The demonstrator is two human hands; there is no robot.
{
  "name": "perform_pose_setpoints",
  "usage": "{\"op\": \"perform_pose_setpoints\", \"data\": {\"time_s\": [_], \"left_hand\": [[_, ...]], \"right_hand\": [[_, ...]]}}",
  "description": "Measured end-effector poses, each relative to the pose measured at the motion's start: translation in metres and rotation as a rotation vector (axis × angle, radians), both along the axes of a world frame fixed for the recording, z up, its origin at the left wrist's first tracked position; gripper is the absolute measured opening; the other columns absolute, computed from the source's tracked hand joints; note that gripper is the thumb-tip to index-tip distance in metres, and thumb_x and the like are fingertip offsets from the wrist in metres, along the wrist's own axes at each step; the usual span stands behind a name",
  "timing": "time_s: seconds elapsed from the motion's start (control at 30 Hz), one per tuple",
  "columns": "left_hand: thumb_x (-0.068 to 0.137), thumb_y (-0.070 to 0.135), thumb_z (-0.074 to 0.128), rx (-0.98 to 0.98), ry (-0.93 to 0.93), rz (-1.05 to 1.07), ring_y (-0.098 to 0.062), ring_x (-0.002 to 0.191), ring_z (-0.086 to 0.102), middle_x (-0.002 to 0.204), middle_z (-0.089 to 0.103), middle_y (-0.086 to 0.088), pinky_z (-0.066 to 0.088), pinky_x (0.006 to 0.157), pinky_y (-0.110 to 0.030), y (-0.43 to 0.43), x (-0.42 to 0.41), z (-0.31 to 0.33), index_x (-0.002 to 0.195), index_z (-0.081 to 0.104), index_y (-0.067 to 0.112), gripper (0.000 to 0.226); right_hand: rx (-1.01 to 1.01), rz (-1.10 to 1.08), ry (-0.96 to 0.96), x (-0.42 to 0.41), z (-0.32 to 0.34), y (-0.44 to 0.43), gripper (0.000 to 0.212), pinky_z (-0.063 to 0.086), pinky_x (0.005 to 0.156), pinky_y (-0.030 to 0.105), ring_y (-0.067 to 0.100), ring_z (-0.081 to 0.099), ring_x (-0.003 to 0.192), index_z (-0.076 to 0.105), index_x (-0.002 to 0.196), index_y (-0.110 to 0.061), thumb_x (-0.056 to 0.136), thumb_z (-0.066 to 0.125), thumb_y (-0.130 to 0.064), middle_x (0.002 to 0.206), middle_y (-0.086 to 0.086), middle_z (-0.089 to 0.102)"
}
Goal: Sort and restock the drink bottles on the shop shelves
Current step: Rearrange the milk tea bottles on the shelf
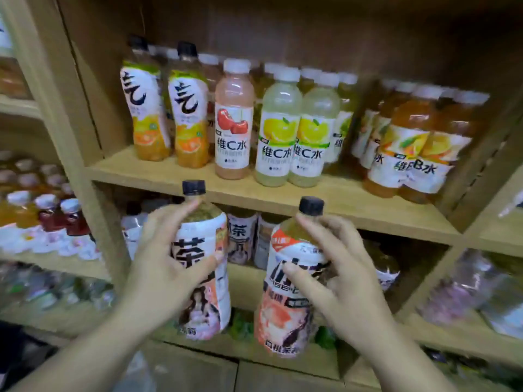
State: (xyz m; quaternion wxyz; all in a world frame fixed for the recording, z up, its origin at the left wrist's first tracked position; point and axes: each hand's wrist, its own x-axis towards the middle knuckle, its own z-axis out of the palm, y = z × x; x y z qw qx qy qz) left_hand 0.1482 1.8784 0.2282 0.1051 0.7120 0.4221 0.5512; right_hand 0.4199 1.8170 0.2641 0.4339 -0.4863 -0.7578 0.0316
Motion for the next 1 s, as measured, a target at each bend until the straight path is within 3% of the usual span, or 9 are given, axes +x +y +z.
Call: {"op": "perform_pose_setpoints", "data": {"time_s": [0.1, 0.23, 0.37, 0.43, 0.53, 0.63, 0.73, 0.87, 1.0], "left_hand": [[0.073, 0.028, 0.090, -0.131, 0.040, 0.053, 0.011, 0.133, 0.036, 0.141, 0.045, 0.004, 0.033, 0.110, -0.015, 0.006, 0.010, -0.050, 0.136, 0.042, 0.061, 0.085], [0.076, 0.028, 0.089, -0.192, 0.114, 0.049, -0.009, 0.138, 0.039, 0.144, 0.040, 0.002, 0.038, 0.113, -0.031, 0.022, 0.015, -0.092, 0.141, 0.051, 0.044, 0.077], [0.076, 0.027, 0.089, -0.217, 0.127, 0.080, -0.021, 0.136, 0.043, 0.145, 0.037, -0.005, 0.037, 0.111, -0.029, 0.051, 0.013, -0.116, 0.142, 0.054, 0.035, 0.075], [0.075, 0.029, 0.089, -0.205, 0.136, 0.076, -0.022, 0.136, 0.042, 0.147, 0.037, -0.007, 0.039, 0.109, -0.031, 0.070, 0.010, -0.122, 0.142, 0.055, 0.034, 0.075], [0.074, 0.032, 0.090, -0.179, 0.187, 0.053, -0.021, 0.130, 0.042, 0.145, 0.040, -0.015, 0.041, 0.102, -0.031, 0.095, 0.010, -0.128, 0.141, 0.057, 0.028, 0.074], [0.073, 0.035, 0.090, -0.182, 0.205, 0.022, -0.024, 0.115, 0.047, 0.135, 0.043, -0.021, 0.048, 0.095, -0.035, 0.119, 0.013, -0.133, 0.137, 0.052, 0.032, 0.075], [0.069, 0.036, 0.092, -0.152, 0.217, -0.006, -0.023, 0.104, 0.049, 0.120, 0.047, -0.023, 0.051, 0.088, -0.037, 0.137, 0.019, -0.139, 0.130, 0.049, 0.027, 0.075], [0.066, 0.046, 0.089, -0.132, 0.296, -0.036, -0.038, 0.097, 0.058, 0.122, 0.050, -0.030, 0.058, 0.081, -0.045, 0.149, 0.021, -0.142, 0.125, 0.047, 0.025, 0.075], [0.084, 0.055, 0.071, 0.014, 0.331, -0.129, -0.038, 0.115, 0.053, 0.131, 0.045, -0.033, 0.052, 0.094, -0.045, 0.142, 0.014, -0.153, 0.140, 0.042, 0.024, 0.069]], "right_hand": [[-0.197, -0.025, 0.032, -0.001, -0.060, 0.011, 0.060, 0.040, 0.092, 0.008, 0.017, 0.049, 0.113, 0.042, 0.146, -0.056, 0.089, 0.062, -0.063, 0.142, -0.023, 0.032], [-0.243, -0.041, -0.051, -0.007, -0.116, 0.036, 0.065, 0.017, 0.103, -0.003, -0.022, 0.020, 0.132, 0.035, 0.146, -0.059, 0.091, 0.070, -0.051, 0.144, -0.029, 0.020], [-0.242, -0.112, -0.043, -0.020, -0.140, 0.061, 0.068, 0.014, 0.108, -0.001, -0.023, 0.009, 0.137, 0.041, 0.148, -0.048, 0.090, 0.075, -0.039, 0.149, -0.023, 0.020], [-0.225, -0.133, -0.016, -0.027, -0.144, 0.076, 0.068, 0.020, 0.109, 0.002, -0.018, 0.013, 0.141, 0.043, 0.148, -0.046, 0.090, 0.076, -0.037, 0.152, -0.020, 0.023], [-0.241, -0.175, 0.009, -0.042, -0.146, 0.099, 0.066, 0.039, 0.110, 0.025, 0.003, 0.031, 0.141, 0.047, 0.147, -0.042, 0.089, 0.077, -0.034, 0.154, -0.007, 0.031], [-0.212, -0.256, -0.010, -0.055, -0.149, 0.120, 0.062, 0.051, 0.098, 0.038, 0.021, 0.046, 0.119, 0.053, 0.145, -0.032, 0.088, 0.079, -0.032, 0.133, 0.007, 0.045], [-0.180, -0.326, -0.039, -0.059, -0.155, 0.132, 0.057, 0.054, 0.090, 0.043, 0.030, 0.053, 0.109, 0.053, 0.140, -0.026, 0.088, 0.078, -0.033, 0.121, 0.011, 0.052], [-0.106, -0.432, -0.138, -0.058, -0.158, 0.132, 0.054, 0.051, 0.082, 0.041, 0.033, 0.055, 0.106, 0.047, 0.134, -0.030, 0.089, 0.076, -0.039, 0.113, 0.013, 0.058], [-0.083, -0.413, -0.125, -0.064, -0.161, 0.126, 0.055, 0.047, 0.095, 0.042, 0.029, 0.050, 0.119, 0.046, 0.140, -0.031, 0.092, 0.074, -0.033, 0.130, 0.012, 0.054]]}}
